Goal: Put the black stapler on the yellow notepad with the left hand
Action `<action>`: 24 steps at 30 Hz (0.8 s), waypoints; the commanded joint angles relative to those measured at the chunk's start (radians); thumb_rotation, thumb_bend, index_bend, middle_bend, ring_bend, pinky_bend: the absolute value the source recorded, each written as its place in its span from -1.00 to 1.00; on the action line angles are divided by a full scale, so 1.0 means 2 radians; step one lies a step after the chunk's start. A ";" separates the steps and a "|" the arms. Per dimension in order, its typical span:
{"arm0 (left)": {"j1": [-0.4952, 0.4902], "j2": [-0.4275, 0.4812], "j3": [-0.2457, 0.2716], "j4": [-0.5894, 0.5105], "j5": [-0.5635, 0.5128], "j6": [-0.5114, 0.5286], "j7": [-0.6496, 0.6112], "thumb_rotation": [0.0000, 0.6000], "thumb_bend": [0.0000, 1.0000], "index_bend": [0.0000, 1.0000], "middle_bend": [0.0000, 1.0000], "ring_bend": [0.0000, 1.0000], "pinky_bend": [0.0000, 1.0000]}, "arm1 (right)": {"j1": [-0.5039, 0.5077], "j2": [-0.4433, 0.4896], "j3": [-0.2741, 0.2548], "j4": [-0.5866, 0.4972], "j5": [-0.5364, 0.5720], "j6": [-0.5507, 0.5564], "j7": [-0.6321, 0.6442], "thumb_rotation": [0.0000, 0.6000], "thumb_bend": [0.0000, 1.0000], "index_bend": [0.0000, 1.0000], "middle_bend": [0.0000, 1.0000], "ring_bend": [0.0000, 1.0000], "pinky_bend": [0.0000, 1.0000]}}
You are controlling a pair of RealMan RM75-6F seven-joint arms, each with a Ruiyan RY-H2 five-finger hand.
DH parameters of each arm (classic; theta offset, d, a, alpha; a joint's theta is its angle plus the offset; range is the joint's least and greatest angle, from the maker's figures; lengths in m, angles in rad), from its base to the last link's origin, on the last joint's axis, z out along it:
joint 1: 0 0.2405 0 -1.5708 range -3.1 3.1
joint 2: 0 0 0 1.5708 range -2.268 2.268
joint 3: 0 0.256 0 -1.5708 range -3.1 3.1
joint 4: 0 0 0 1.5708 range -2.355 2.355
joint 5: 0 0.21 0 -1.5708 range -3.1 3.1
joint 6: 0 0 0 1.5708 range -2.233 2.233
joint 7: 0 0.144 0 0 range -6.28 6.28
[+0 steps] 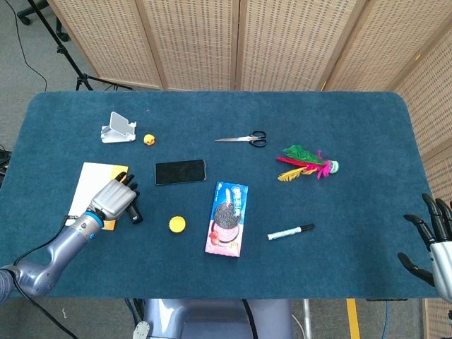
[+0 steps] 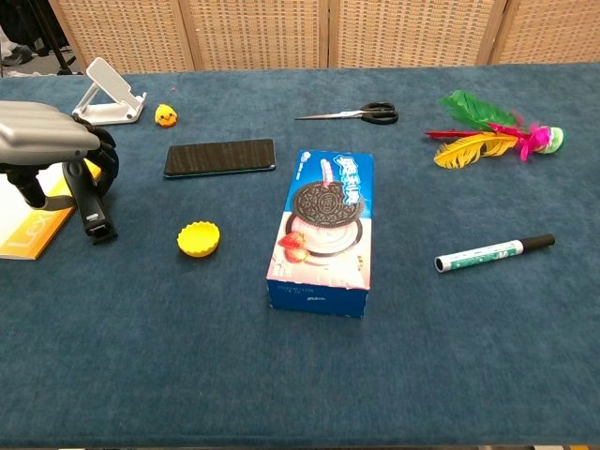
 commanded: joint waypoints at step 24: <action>0.042 0.079 -0.002 0.016 0.029 0.036 -0.069 1.00 -0.12 0.04 -0.40 -0.79 -0.76 | -0.003 0.003 -0.005 -0.010 -0.017 0.005 -0.009 1.00 -0.58 -0.49 -0.96 -0.99 -1.00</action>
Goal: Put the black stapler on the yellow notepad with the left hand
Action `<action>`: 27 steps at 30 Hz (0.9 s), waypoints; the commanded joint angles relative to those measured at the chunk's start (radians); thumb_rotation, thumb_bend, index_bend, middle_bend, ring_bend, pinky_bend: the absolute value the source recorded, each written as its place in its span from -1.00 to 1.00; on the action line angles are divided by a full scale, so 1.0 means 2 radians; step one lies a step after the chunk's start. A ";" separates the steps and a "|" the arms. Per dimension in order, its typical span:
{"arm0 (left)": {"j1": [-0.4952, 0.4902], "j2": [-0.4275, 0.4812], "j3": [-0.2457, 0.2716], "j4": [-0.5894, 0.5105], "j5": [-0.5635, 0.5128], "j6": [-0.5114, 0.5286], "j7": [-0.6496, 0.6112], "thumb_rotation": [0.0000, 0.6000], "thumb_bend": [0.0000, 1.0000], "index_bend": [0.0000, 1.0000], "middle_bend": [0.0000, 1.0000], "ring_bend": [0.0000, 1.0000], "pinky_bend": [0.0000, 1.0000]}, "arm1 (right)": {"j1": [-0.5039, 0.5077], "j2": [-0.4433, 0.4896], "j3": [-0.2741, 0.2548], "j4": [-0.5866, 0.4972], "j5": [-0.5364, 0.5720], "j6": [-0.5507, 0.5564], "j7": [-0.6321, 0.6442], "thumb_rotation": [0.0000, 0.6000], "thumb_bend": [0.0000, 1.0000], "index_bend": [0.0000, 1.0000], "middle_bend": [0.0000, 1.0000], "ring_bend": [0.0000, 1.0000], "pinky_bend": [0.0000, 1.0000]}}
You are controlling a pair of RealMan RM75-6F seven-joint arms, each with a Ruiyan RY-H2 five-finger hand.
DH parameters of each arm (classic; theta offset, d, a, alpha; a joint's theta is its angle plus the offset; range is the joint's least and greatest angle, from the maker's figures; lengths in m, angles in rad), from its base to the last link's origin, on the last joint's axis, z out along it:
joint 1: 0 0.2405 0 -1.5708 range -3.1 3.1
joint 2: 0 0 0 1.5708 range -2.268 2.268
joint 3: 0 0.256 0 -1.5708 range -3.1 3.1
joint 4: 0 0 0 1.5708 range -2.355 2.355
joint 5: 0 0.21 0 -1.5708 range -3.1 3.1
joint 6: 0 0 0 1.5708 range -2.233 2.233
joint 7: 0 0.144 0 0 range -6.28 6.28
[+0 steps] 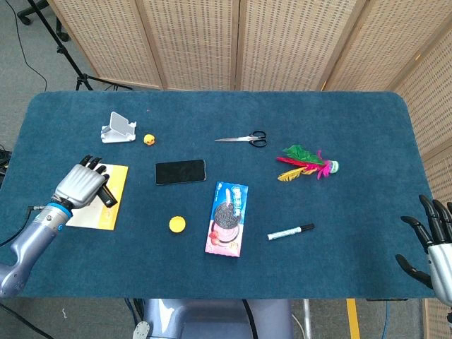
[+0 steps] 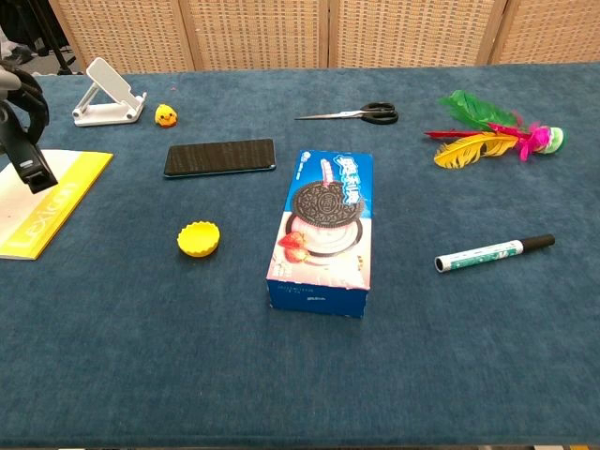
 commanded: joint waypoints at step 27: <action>0.058 -0.048 0.012 0.123 0.036 -0.023 -0.073 1.00 -0.13 -0.02 -0.43 -0.79 -0.76 | 0.003 -0.008 -0.006 -0.005 -0.009 -0.011 -0.015 1.00 -0.58 -0.49 -0.96 -0.99 -1.00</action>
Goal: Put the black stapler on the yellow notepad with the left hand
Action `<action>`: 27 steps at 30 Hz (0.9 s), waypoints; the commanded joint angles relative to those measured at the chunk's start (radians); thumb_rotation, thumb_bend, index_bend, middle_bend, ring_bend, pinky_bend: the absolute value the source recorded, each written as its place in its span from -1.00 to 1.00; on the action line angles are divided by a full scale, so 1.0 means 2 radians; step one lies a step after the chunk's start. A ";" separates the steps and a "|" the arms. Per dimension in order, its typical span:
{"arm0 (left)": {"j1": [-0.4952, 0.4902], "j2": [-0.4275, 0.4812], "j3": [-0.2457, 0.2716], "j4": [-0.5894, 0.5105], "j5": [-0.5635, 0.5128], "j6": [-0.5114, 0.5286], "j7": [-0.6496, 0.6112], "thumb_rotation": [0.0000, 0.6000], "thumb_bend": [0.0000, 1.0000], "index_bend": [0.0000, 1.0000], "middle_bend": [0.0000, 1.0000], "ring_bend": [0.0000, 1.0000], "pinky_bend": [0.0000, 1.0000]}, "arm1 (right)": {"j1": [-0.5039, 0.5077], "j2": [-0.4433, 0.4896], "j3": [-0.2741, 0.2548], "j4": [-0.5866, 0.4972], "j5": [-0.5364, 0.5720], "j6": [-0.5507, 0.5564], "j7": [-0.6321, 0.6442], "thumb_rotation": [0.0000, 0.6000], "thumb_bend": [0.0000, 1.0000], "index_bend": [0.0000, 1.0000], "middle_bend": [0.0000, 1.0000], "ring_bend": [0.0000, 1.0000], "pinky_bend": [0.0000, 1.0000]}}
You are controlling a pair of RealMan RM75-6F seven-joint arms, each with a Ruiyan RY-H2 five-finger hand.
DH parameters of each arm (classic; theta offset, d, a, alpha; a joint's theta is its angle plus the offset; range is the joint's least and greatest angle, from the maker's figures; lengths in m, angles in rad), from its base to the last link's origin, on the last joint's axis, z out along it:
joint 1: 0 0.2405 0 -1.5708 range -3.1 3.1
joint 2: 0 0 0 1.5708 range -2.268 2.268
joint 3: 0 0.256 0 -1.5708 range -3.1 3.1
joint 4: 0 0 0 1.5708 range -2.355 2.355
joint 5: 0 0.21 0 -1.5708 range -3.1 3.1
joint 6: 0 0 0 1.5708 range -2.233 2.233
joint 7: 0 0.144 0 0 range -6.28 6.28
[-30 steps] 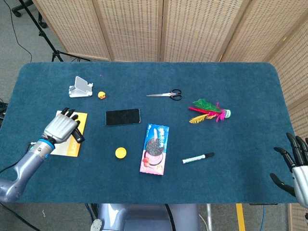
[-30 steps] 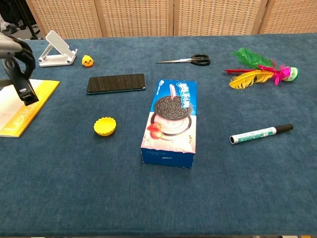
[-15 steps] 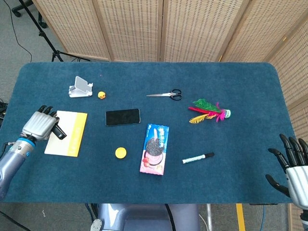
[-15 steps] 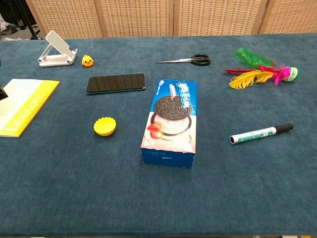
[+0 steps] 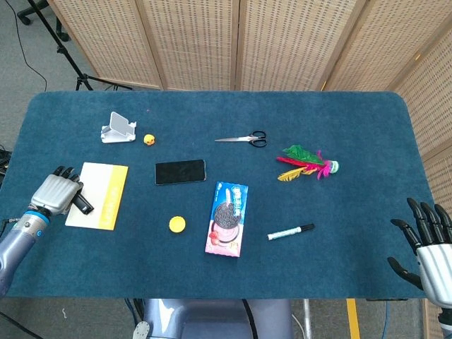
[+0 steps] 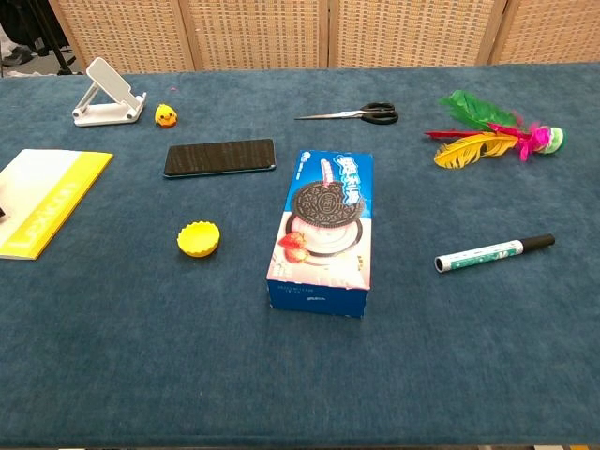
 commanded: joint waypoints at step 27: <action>0.021 0.010 -0.041 -0.026 0.004 0.049 0.004 1.00 -0.22 -0.99 -1.00 -1.00 -0.99 | 0.001 -0.003 0.000 0.002 -0.002 0.000 -0.002 1.00 -0.58 -0.49 -0.96 -1.00 -1.00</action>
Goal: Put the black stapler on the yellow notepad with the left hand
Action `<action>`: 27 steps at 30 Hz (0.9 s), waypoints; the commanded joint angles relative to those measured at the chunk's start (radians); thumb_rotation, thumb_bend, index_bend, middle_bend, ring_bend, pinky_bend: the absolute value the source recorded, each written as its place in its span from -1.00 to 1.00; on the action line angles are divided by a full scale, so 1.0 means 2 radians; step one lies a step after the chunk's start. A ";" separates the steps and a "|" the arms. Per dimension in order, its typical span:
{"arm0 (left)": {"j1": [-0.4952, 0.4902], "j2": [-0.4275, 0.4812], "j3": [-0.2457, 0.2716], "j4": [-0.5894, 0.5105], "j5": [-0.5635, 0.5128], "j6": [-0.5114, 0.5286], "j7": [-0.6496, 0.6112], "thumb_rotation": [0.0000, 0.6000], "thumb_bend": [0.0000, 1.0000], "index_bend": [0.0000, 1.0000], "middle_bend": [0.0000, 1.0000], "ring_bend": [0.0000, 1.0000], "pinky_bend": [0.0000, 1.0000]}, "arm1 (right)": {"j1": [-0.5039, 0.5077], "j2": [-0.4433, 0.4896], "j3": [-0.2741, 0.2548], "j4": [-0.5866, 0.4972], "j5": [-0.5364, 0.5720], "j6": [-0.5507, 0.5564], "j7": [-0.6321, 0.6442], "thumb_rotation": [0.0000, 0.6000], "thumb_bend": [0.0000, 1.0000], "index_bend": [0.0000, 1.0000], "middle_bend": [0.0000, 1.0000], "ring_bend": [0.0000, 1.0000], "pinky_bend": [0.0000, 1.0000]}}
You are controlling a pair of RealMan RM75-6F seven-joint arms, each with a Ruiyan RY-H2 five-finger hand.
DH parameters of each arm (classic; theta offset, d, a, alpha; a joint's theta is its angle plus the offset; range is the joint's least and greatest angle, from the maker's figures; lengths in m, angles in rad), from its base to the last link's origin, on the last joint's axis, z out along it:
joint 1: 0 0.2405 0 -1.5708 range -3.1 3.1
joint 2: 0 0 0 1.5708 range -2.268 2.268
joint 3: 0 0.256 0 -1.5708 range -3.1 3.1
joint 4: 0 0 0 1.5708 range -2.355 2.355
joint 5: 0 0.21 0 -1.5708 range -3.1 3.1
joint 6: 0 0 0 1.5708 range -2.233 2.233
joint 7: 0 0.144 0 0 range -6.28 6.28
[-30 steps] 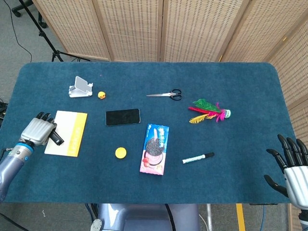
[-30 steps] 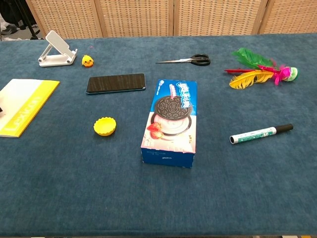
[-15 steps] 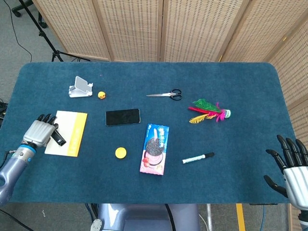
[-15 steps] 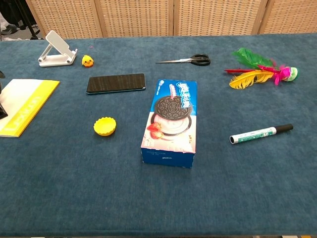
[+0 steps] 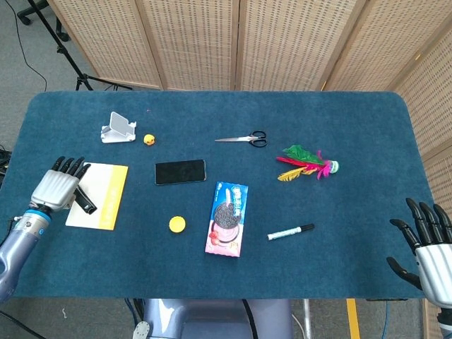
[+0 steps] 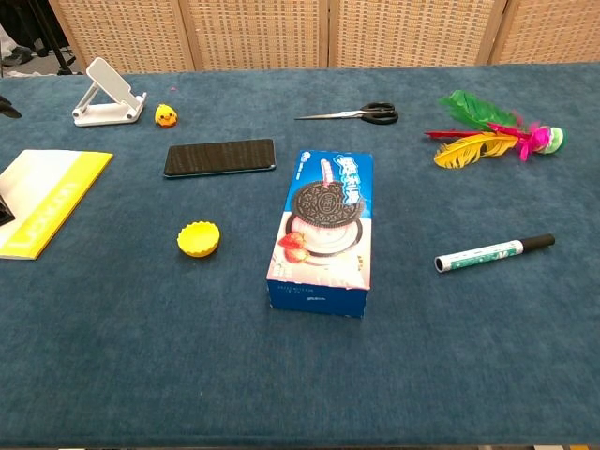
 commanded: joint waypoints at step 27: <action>0.172 0.227 0.019 -0.412 0.080 0.235 -0.046 1.00 -0.34 -1.00 -1.00 -1.00 -1.00 | 0.017 0.007 0.016 -0.029 -0.006 0.002 0.038 1.00 -0.58 -0.49 -0.96 -1.00 -1.00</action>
